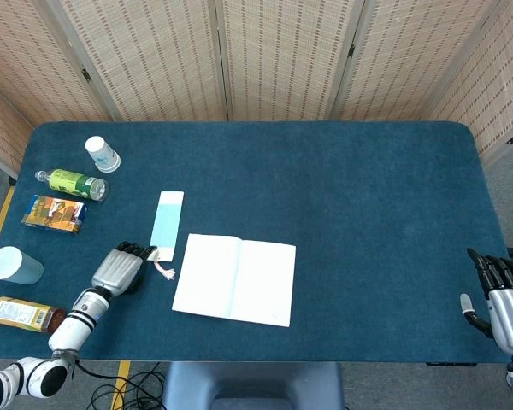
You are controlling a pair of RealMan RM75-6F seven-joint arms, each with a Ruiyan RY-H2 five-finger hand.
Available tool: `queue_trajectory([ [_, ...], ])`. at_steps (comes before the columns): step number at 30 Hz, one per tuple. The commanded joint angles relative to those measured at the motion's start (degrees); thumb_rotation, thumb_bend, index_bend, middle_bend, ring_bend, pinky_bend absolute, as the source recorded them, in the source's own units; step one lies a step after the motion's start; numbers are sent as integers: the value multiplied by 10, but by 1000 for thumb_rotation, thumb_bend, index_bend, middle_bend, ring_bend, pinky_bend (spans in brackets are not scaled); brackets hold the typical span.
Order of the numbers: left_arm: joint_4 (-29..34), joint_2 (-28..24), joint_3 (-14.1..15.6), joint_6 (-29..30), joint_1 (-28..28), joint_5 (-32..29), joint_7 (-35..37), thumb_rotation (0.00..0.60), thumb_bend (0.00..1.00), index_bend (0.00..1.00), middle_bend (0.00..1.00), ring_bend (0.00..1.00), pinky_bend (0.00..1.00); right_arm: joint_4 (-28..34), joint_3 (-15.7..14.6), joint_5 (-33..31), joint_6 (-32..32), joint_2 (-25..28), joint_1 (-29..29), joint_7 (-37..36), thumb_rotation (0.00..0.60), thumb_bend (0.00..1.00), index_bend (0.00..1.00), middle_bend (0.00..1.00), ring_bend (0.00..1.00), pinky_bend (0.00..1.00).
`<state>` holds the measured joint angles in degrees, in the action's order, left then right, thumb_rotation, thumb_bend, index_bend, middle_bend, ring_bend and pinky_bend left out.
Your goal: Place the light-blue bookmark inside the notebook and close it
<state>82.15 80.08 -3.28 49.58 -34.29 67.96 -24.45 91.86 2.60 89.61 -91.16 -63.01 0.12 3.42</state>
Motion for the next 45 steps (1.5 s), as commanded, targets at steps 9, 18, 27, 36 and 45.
queue_trajectory([
  [9, 30, 19, 0, -5, -25, 2, -22, 600, 497, 124, 276, 195, 184, -3, -2, -1, -11, 1, 10, -6, 600, 388, 35, 186, 148, 162],
  [18, 58, 27, -27, 20, -52, 8, -41, 600, 497, 126, 276, 196, 183, -9, -2, -2, -23, 3, 19, -17, 600, 388, 35, 186, 149, 162],
  [27, 41, 5, -65, 5, -97, 33, 4, 600, 520, 169, 276, 195, 183, -8, -3, 5, -30, 5, 24, -17, 600, 387, 35, 186, 148, 162],
  [36, -58, 39, -92, -60, -154, 35, 100, 600, 595, 205, 276, 196, 183, 9, -7, 20, -44, 16, 31, -1, 600, 388, 35, 186, 149, 162],
  [45, -131, 88, -88, -129, -204, -25, 77, 600, 595, 200, 276, 186, 181, 15, -8, 19, -46, 18, 36, 4, 600, 387, 35, 186, 149, 162],
])
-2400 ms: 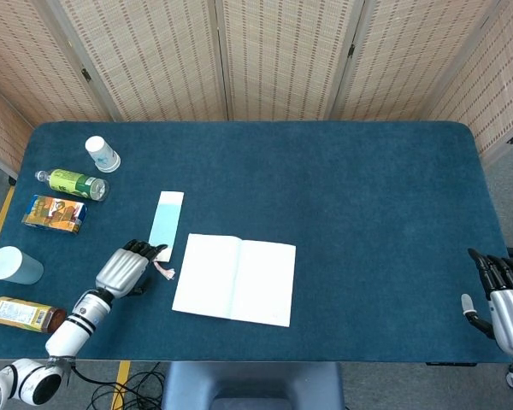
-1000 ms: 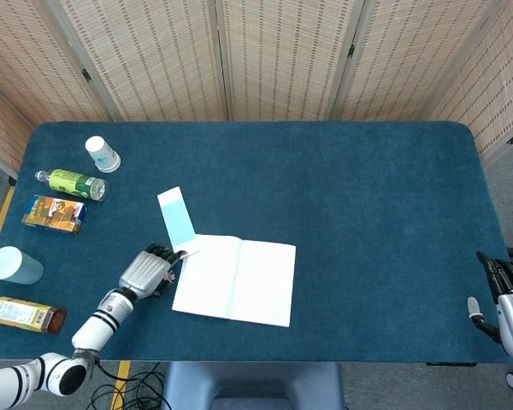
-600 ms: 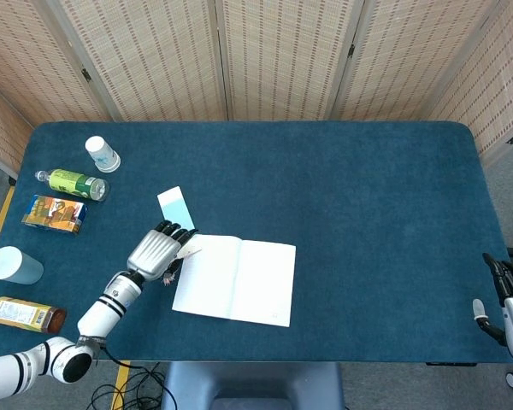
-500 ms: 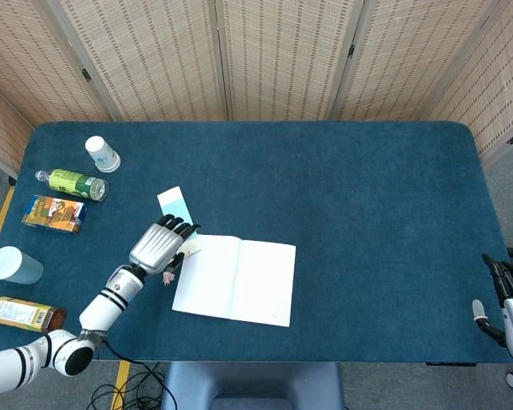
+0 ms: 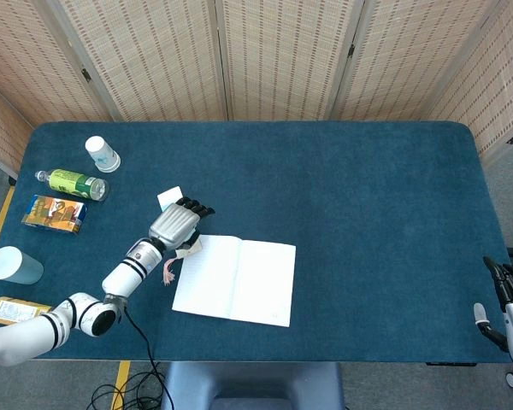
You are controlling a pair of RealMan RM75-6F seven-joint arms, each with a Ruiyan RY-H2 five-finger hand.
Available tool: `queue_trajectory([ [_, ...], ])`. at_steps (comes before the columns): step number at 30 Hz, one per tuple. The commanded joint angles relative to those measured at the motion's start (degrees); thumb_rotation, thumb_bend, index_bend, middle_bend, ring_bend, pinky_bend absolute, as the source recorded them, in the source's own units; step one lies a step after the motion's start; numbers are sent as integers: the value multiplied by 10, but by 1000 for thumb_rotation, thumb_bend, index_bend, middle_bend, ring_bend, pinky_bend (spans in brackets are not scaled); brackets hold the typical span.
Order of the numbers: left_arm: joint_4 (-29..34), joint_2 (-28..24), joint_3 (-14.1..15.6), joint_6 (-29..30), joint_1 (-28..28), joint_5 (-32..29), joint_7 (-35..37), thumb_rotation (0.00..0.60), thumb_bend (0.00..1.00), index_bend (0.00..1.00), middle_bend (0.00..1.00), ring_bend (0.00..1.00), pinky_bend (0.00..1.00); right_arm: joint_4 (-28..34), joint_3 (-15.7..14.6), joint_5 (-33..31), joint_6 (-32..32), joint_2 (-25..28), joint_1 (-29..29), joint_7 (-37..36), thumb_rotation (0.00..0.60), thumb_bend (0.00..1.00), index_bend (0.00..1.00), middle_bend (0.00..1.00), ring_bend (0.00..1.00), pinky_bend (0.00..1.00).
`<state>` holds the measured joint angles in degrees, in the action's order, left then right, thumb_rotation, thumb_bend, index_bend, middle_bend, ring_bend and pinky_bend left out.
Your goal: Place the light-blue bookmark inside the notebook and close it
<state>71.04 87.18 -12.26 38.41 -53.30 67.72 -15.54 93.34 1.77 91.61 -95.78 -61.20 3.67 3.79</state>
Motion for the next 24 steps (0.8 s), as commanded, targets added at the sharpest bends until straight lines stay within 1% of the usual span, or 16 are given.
queue_trajectory([
  [1, -26, 21, 4, -23, -18, -31, -17, 600, 595, 198, 276, 179, 178, 0, 0, -2, 1, 0, 1, 0, 600, 387, 35, 186, 148, 162],
  [5, -52, 34, 15, -49, -33, -85, -51, 600, 595, 186, 275, 152, 168, -1, 1, -5, 1, 0, 3, -2, 600, 388, 35, 186, 149, 162],
  [9, -77, 47, 21, -55, -43, -134, -75, 600, 596, 184, 274, 144, 165, -1, 1, -6, -2, 0, 6, -1, 600, 388, 35, 186, 149, 162],
  [12, -93, 54, 26, -60, -50, -160, -84, 600, 596, 184, 274, 141, 164, 0, 1, -8, -4, -1, 9, -1, 600, 387, 35, 186, 148, 162],
  [24, -141, 74, 43, -62, -65, -226, -106, 600, 595, 182, 274, 124, 164, 0, 3, -13, -7, 1, 15, -2, 600, 387, 35, 186, 149, 162],
])
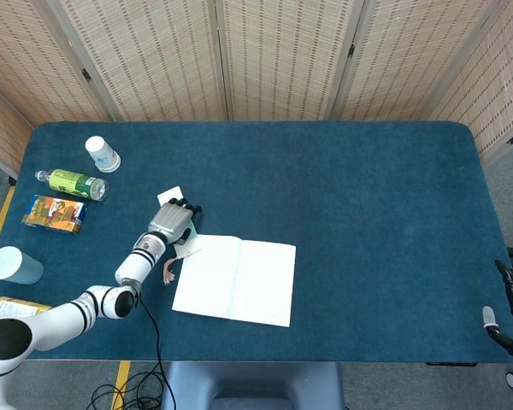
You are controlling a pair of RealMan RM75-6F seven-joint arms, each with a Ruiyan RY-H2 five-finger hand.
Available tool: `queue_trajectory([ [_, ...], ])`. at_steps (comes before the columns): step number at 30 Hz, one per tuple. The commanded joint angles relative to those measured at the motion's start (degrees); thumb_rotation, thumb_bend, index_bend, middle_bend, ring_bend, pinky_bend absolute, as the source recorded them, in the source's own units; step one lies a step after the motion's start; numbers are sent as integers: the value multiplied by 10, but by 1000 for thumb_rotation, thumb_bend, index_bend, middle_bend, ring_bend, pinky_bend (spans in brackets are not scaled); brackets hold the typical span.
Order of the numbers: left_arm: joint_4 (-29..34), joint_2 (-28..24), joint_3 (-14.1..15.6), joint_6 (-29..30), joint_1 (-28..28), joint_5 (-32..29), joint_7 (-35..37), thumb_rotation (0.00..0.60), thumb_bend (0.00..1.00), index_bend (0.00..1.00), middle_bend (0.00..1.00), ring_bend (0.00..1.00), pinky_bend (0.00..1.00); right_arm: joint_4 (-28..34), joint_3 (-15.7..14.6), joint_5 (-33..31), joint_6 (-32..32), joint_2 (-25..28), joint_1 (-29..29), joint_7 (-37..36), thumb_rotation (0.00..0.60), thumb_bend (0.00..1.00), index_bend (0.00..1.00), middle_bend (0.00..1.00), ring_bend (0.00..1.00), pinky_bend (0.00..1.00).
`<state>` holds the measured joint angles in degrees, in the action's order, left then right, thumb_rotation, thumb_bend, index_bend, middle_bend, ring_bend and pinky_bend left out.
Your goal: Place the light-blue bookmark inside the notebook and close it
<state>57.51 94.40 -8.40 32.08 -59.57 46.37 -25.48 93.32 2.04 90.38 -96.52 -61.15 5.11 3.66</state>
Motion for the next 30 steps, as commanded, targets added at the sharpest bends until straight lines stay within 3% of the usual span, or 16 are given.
queue_trajectory([
  [1, -5, 0, 5, 2, -3, -17, -9, 600, 595, 182, 274, 124, 164, 0, 1, -1, 0, 0, 0, -1, 600, 387, 35, 186, 148, 162],
  [9, 34, -35, 26, 17, 4, -55, -33, 600, 595, 195, 274, 124, 163, -5, 2, 2, 0, -2, 0, -10, 600, 388, 35, 186, 149, 162],
  [20, 141, -109, 61, 60, 25, -78, -53, 600, 595, 194, 274, 123, 163, -16, 2, 14, -3, -5, -2, -25, 600, 388, 35, 186, 148, 162],
  [26, 200, -146, 73, 90, 49, -34, -33, 600, 595, 188, 274, 123, 163, -20, 2, 17, -5, -6, -2, -29, 600, 387, 35, 186, 148, 162],
  [30, 217, -154, 82, 130, 81, 76, 12, 600, 591, 173, 273, 123, 163, -20, 1, 19, -5, -7, -2, -28, 600, 388, 35, 186, 149, 162],
])
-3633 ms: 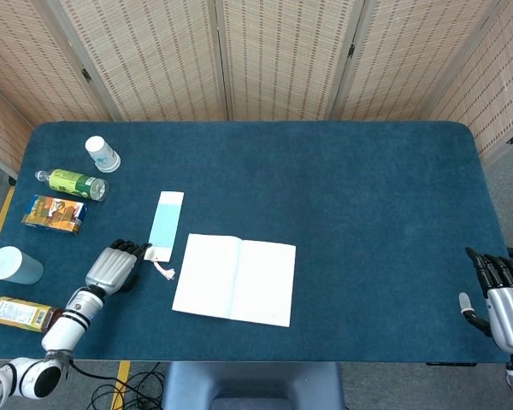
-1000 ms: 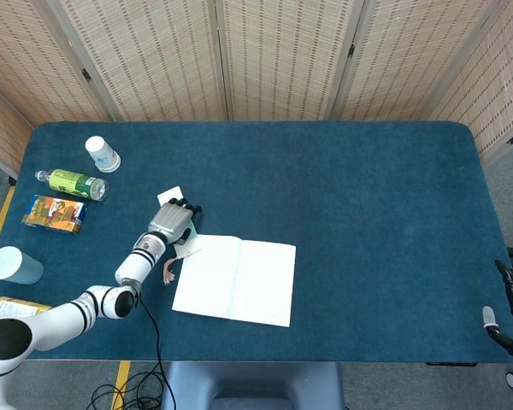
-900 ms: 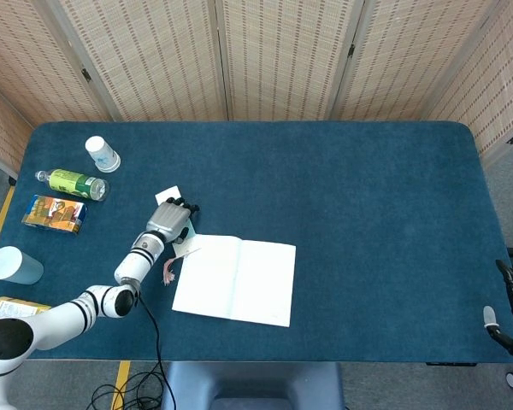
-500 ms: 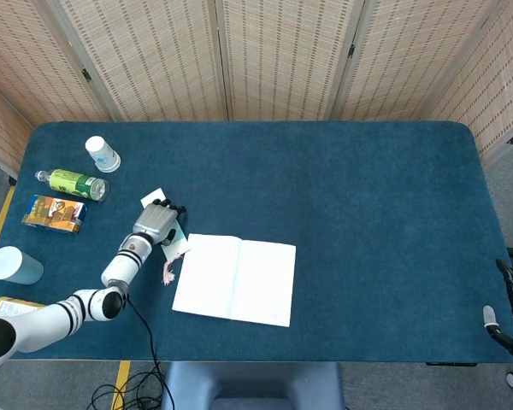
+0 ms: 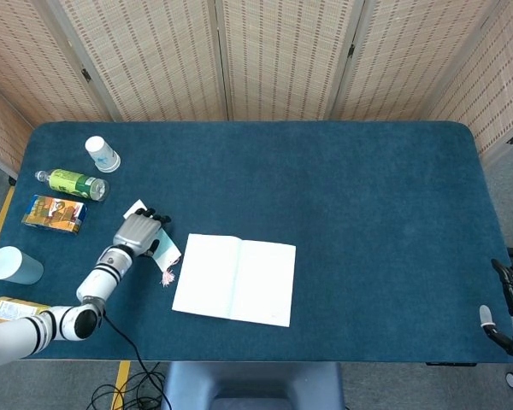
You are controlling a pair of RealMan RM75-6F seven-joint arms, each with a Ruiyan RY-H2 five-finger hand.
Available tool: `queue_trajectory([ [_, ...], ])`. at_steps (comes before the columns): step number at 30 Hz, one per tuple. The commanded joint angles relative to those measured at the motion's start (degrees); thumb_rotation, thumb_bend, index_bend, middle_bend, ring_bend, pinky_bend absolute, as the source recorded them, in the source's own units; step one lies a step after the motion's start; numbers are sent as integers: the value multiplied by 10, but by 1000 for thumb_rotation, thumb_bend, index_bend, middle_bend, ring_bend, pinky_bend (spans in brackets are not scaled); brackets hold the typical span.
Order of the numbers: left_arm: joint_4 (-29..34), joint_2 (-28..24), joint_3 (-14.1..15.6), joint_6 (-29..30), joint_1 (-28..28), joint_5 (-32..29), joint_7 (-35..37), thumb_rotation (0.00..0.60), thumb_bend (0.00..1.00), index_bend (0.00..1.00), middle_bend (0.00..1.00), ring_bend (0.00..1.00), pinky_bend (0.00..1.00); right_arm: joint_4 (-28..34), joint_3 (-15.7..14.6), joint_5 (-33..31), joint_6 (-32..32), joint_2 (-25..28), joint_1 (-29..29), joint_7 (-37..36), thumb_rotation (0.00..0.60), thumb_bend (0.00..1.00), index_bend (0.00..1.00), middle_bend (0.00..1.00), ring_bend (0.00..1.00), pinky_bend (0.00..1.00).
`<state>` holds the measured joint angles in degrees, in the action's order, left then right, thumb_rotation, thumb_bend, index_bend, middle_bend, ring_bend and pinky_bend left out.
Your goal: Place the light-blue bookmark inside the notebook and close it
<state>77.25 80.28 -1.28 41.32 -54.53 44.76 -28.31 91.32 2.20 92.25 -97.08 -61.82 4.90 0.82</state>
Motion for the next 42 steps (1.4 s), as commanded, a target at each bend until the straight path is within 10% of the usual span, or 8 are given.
queue_trajectory([
  [1, 17, -13, 15, 47, 36, 118, 49, 600, 585, 169, 273, 123, 163, 1, 0, 1, 1, 0, 0, 2, 600, 388, 35, 186, 149, 162],
  [13, -60, 12, 50, 74, 64, 285, 99, 600, 363, 148, 220, 122, 163, 11, -1, 3, 3, 1, -2, 14, 600, 388, 35, 186, 149, 162],
  [42, -143, 78, 33, 63, 88, 325, 57, 600, 305, 112, 178, 110, 163, 12, -1, 0, 6, 1, -2, 16, 600, 387, 35, 186, 149, 162],
])
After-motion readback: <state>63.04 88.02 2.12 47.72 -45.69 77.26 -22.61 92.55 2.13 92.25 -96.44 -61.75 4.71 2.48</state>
